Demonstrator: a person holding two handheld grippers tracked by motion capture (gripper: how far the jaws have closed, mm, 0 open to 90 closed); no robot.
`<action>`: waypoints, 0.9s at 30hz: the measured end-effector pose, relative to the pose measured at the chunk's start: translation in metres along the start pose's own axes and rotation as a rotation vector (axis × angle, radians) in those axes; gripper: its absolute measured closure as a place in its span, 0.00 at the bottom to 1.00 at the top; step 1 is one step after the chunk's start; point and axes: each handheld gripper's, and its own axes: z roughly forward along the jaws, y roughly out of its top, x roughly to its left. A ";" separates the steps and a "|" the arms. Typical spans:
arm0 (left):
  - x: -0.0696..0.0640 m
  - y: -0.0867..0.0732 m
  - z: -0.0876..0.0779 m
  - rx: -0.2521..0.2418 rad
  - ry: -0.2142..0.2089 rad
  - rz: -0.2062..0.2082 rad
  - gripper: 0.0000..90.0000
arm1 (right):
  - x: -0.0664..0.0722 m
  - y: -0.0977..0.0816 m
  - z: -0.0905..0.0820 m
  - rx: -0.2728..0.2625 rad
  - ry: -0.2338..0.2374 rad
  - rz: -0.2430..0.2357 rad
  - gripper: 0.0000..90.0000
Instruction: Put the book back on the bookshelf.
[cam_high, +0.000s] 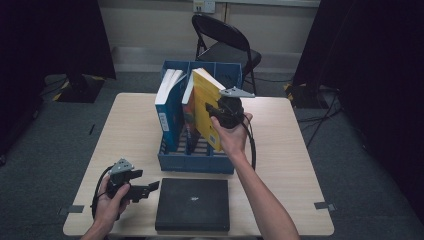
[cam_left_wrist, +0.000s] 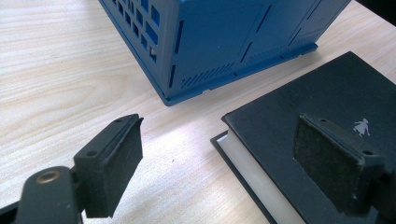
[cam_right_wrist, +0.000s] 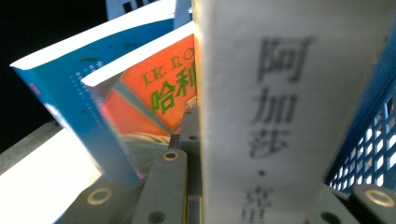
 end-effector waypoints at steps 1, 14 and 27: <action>0.000 0.000 0.000 -0.001 0.000 0.001 0.18 | 0.001 0.000 0.001 0.000 -0.004 -0.002 0.84; 0.000 0.000 0.001 0.006 -0.001 0.008 0.18 | 0.002 0.004 0.014 0.002 -0.043 0.011 0.84; -0.001 0.000 0.001 0.003 -0.004 0.009 0.18 | 0.000 0.006 0.031 0.000 -0.076 0.048 0.84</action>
